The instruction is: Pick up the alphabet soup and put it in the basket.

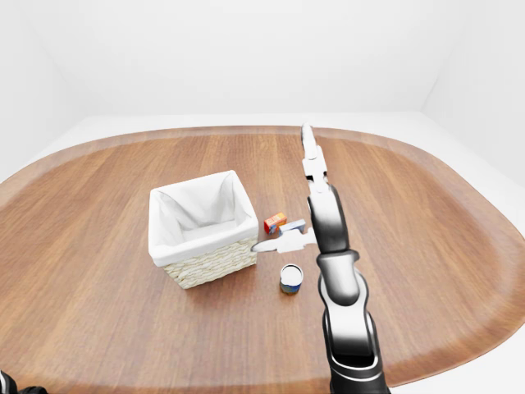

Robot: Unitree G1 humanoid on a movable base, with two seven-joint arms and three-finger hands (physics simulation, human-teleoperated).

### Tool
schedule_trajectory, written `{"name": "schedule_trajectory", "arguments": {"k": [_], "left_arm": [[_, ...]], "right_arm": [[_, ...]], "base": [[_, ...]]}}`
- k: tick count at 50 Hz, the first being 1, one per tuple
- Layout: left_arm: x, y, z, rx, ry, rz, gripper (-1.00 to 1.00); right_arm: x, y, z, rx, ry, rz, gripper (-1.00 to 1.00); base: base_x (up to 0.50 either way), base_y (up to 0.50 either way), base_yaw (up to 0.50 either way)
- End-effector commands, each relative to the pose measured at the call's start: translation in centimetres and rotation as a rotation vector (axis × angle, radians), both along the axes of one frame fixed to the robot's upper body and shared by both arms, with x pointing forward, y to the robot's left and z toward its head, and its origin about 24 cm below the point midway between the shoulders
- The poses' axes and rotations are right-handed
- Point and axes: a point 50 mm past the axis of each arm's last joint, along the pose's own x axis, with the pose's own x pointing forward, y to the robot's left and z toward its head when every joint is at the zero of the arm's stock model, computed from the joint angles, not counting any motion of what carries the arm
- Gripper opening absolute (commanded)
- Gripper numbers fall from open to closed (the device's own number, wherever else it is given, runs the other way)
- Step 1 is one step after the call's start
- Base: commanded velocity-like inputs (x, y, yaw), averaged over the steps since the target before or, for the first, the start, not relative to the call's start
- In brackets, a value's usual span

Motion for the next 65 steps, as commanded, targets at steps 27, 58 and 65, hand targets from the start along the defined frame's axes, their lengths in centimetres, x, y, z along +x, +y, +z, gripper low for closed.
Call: {"name": "schedule_trajectory", "arguments": {"k": [27, 58, 65], "left_arm": [[0.2, 0.0, -0.5, 0.008, 0.02, 0.029, 1.0], [0.2, -0.2, -0.6, 0.022, 0.014, 0.042, 1.0], [0.2, -0.1, -0.6, 0.004, 0.018, 0.029, 1.0]], "right_arm": [[2.5, 0.0, -3.2, -0.861, 0.302, -0.195, 1.0], [2.8, -1.6, -8.2, -0.978, 0.525, -0.22, 1.0], [2.8, -1.9, -10.4, -0.975, 0.591, -0.208, 1.0]], "base": [[0.0, 0.0, 0.0], [0.0, 0.0, 0.0], [0.0, 0.0, 0.0]]}}
